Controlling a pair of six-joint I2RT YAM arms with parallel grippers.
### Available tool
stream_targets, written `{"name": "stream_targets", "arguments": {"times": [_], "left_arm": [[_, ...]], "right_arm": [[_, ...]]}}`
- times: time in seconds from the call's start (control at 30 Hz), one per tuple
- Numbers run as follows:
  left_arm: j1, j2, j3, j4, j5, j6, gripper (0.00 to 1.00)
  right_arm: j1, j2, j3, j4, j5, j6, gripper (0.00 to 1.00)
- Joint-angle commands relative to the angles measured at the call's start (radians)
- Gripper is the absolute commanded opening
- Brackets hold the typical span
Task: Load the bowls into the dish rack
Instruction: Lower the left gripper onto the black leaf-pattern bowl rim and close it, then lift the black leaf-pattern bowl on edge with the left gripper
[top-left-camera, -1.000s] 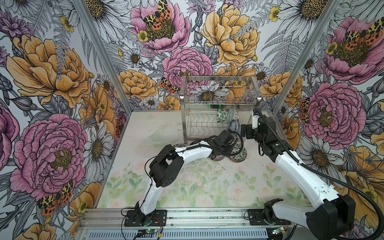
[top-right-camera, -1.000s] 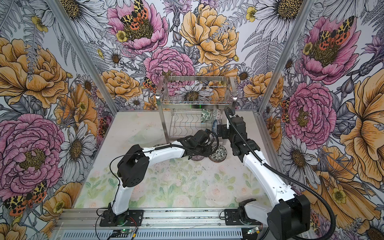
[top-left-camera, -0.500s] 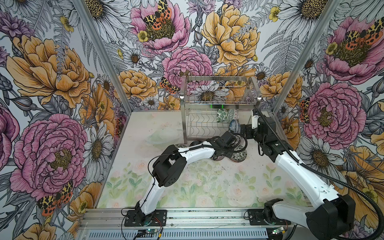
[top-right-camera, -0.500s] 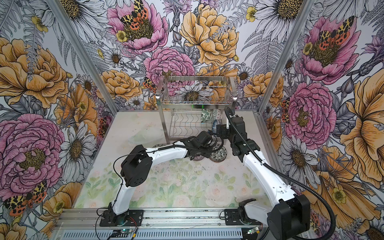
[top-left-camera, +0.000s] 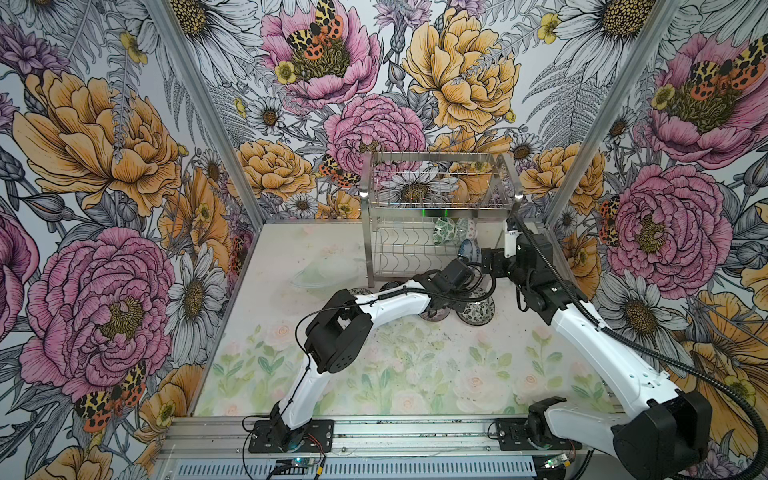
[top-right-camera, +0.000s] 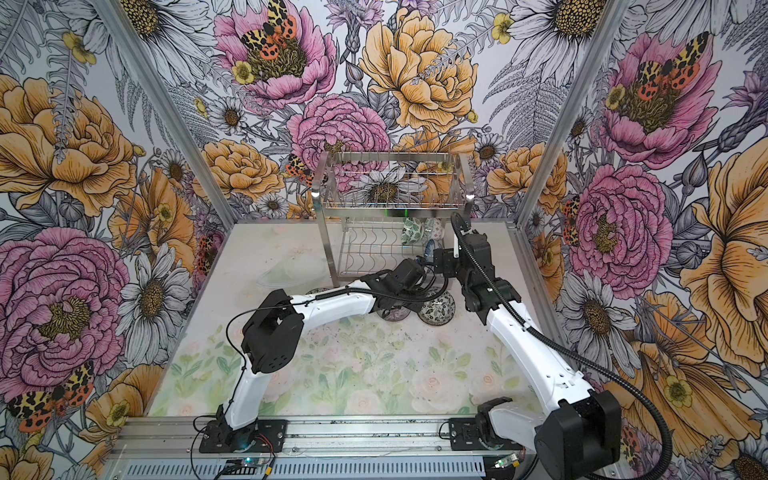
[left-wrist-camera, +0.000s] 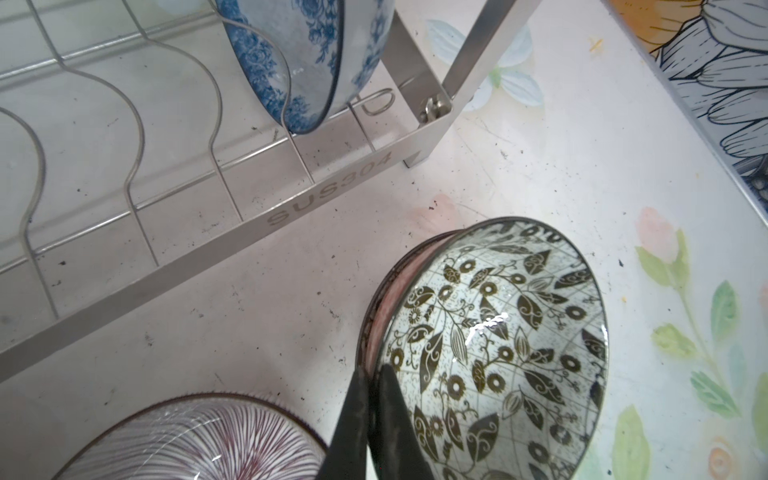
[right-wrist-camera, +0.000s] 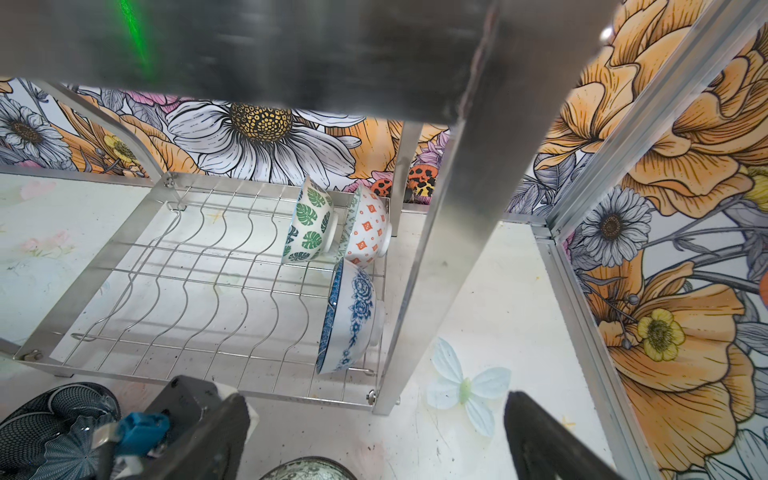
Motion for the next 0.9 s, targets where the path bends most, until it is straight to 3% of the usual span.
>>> {"name": "stream_targets", "arguments": {"times": [0.0,0.23,0.87], "left_arm": [[0.006,0.011,0.031,-0.049,-0.002,0.015,0.00],[0.010,-0.032,0.011,-0.035,-0.014,0.009,0.00],[0.066,-0.212,-0.137,0.140,0.083,0.012,0.00]], "right_arm": [[-0.009,-0.034,0.009,0.005,-0.006,0.007,0.98],[-0.015,-0.033,0.024,0.004,-0.016,0.011,0.98],[-0.021,-0.069,0.033,-0.003,-0.012,0.013,0.98]]}}
